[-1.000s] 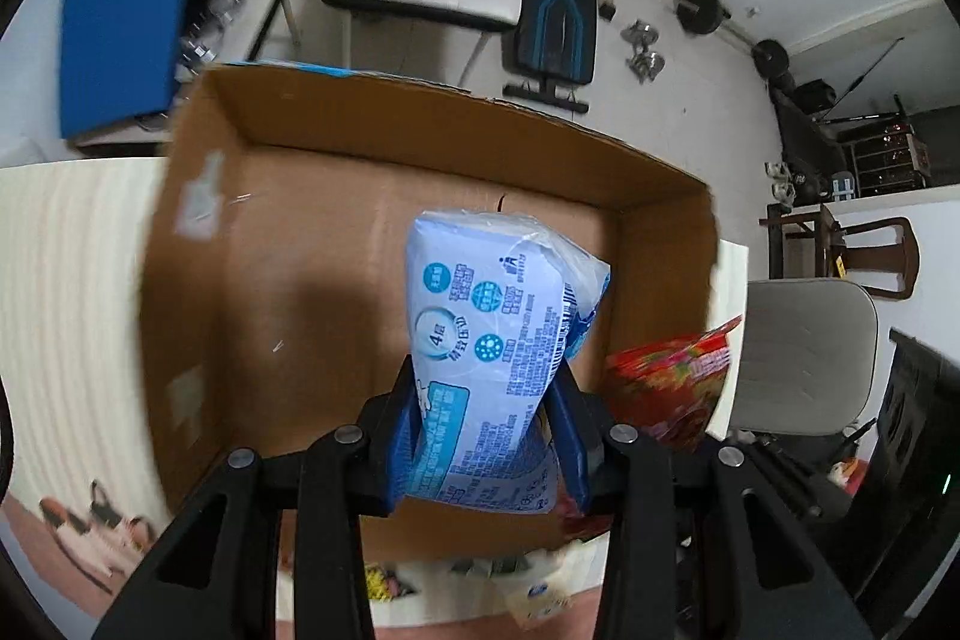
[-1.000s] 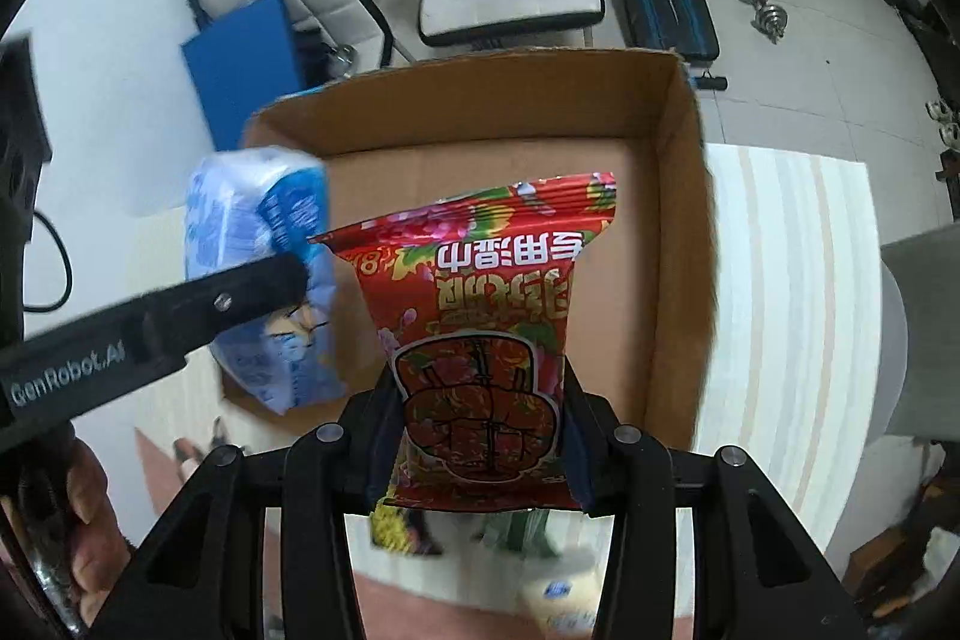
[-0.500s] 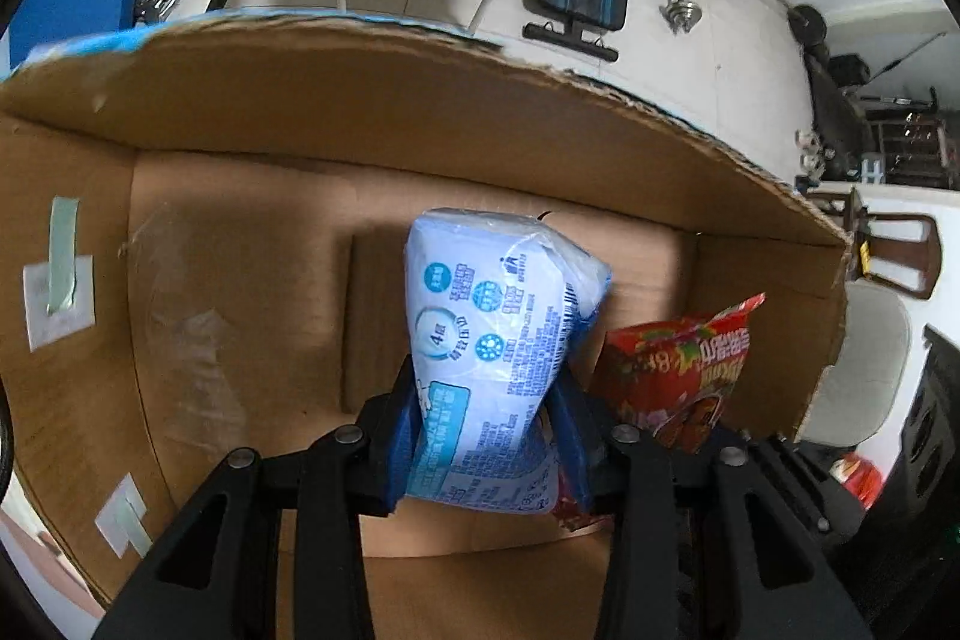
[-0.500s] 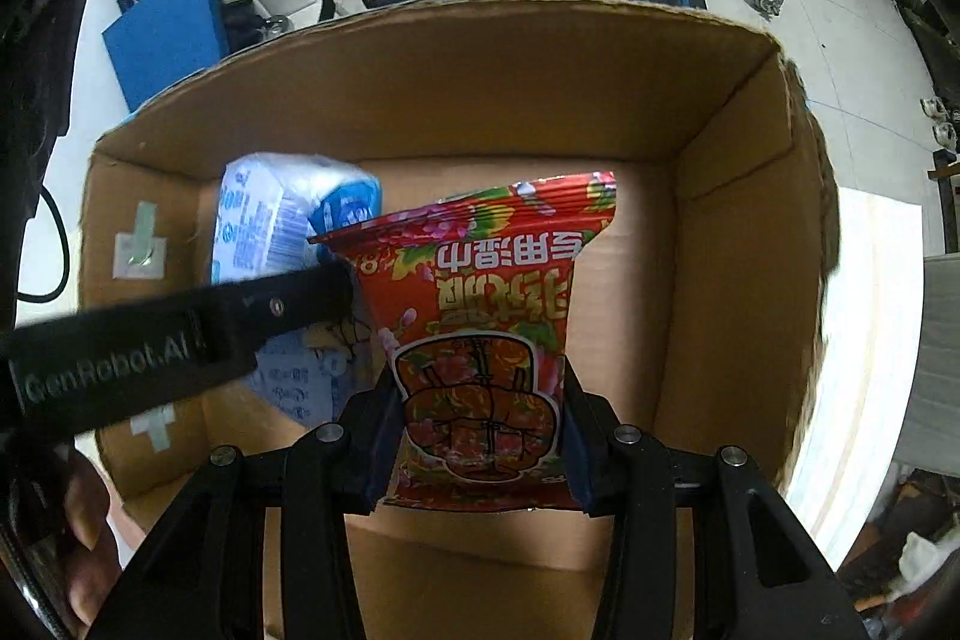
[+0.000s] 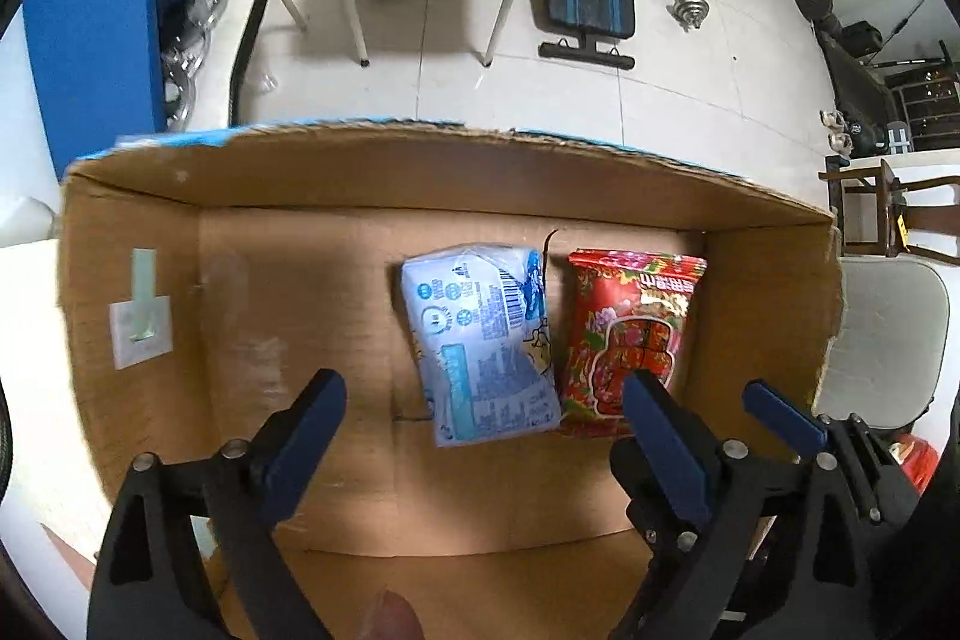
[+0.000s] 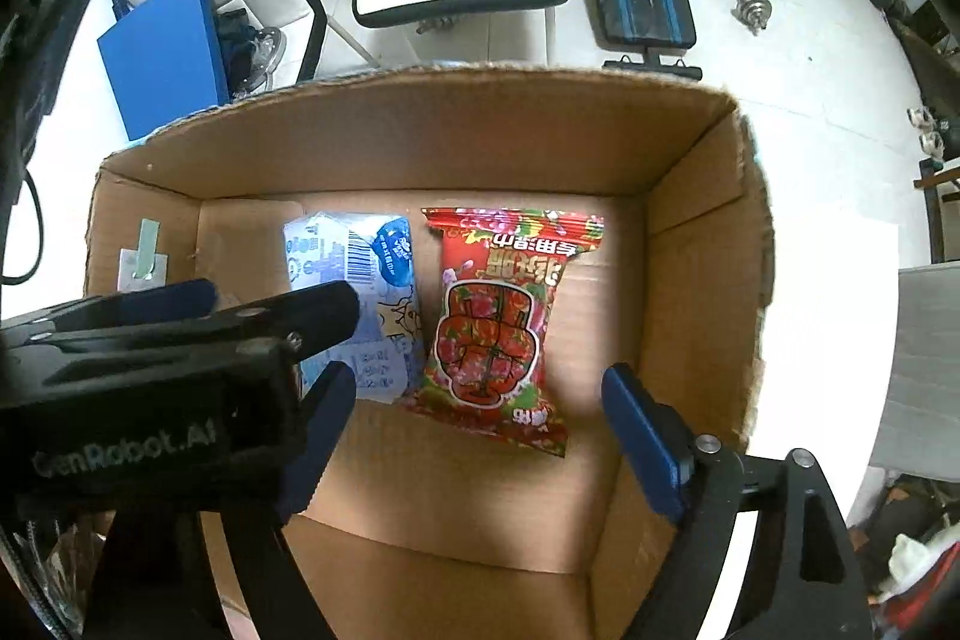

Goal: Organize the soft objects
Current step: 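Carry both packs into the box and open both tools to release them, then grasp the black shoe-wipe pack with the left tool while the right tool grasps the Vinda tissue pack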

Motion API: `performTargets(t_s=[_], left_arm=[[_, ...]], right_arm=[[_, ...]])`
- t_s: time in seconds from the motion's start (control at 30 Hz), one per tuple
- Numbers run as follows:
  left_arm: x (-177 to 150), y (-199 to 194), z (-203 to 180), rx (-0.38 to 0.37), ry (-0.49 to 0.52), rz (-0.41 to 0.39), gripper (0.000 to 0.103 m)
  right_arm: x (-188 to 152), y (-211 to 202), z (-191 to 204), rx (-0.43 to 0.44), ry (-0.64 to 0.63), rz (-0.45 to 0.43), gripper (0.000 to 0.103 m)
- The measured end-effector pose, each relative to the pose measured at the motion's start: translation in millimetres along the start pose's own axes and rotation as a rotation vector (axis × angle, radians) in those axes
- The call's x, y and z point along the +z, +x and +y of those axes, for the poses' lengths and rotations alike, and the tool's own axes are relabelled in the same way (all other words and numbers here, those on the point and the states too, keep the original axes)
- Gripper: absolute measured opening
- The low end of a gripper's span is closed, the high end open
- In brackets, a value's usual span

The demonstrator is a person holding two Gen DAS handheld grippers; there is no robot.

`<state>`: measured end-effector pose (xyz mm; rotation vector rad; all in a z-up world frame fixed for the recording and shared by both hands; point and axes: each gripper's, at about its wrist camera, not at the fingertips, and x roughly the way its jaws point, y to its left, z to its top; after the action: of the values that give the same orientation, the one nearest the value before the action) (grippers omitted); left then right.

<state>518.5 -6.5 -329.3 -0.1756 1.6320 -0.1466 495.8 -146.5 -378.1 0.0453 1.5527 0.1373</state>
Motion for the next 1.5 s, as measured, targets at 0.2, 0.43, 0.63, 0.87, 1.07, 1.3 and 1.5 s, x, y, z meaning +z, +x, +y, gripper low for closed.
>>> performTargets(t_s=[0.2,0.43,0.63,0.87,1.07,1.3,1.5], left_arm=[[-22,-31,5,0.038,0.023,-0.052,0.095],[-96,-83,11,0.119,0.066,-0.180,0.095],[-195,-87,35,0.128,0.057,-0.185,0.095],[-269,5,56,0.113,0.016,0.021,0.073],[-275,83,69,0.101,-0.042,0.131,0.067],[-274,122,63,0.130,-0.044,0.147,0.054],[-310,119,58,0.140,-0.026,0.147,0.050]], right_arm=[[-10,-19,8,-0.012,-0.009,-0.020,0.103],[-68,-61,18,-0.001,-0.039,-0.052,0.103],[-166,-81,14,0.000,-0.066,-0.046,0.103],[-267,-38,-23,-0.007,0.034,0.059,0.103],[-300,16,-52,0.018,0.127,0.142,0.101],[-312,51,-42,0.034,0.083,0.202,0.090],[-325,54,-31,-0.004,0.092,0.217,0.071]])
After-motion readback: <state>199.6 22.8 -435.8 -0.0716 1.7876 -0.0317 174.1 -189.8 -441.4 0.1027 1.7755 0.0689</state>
